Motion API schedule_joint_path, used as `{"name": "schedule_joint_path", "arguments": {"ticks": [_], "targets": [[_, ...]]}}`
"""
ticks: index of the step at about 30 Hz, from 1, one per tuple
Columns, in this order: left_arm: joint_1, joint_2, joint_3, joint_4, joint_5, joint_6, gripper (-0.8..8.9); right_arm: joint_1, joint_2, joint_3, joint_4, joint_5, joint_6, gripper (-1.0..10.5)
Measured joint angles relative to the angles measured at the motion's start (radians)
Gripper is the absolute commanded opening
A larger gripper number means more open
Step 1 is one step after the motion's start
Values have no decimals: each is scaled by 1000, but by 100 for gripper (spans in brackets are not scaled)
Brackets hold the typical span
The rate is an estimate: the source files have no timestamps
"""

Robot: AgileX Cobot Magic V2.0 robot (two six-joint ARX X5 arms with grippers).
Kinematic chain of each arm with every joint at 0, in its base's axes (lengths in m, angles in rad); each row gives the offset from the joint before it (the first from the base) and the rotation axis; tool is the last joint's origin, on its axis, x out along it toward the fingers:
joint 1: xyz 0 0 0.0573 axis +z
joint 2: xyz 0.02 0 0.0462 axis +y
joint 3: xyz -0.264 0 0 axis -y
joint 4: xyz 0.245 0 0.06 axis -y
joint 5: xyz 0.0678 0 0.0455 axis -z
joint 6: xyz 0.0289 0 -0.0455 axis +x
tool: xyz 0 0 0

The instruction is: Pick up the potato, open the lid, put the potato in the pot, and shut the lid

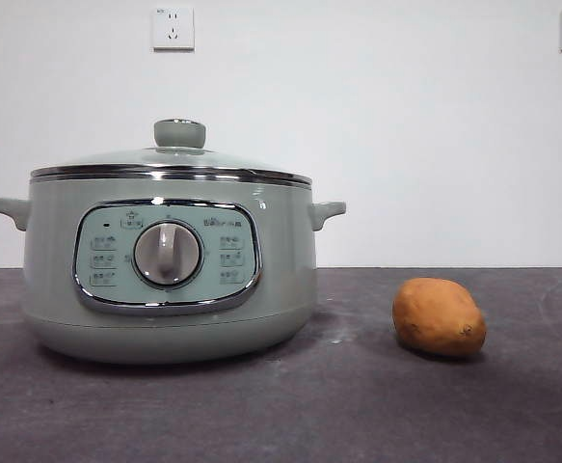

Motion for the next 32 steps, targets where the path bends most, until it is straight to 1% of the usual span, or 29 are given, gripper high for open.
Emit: {"name": "schedule_joint_path", "arguments": {"ticks": [6, 13, 17, 21, 24, 28, 32], "targets": [[0, 12, 140, -62, 13, -3, -6, 0, 89, 116, -3, 10, 7, -12], [0, 95, 299, -67, 120, -3, -6, 0, 235, 286, -2, 3, 7, -12], [0, 167, 396, -68, 158, -3, -6, 0, 348, 390, -14, -2, 2, -12], [0, 260, 485, -81, 232, -3, -6, 0, 459, 492, -50, -64, -33, -11], [0, 342, 551, -107, 275, -3, -6, 0, 550, 577, -113, -116, -60, -11], [0, 459, 631, -160, 338, 3, -6, 0, 672, 681, -200, -216, -95, -11], [0, 581, 705, -235, 414, 39, -3, 0, 771, 740, -258, -327, -135, 3]]}}
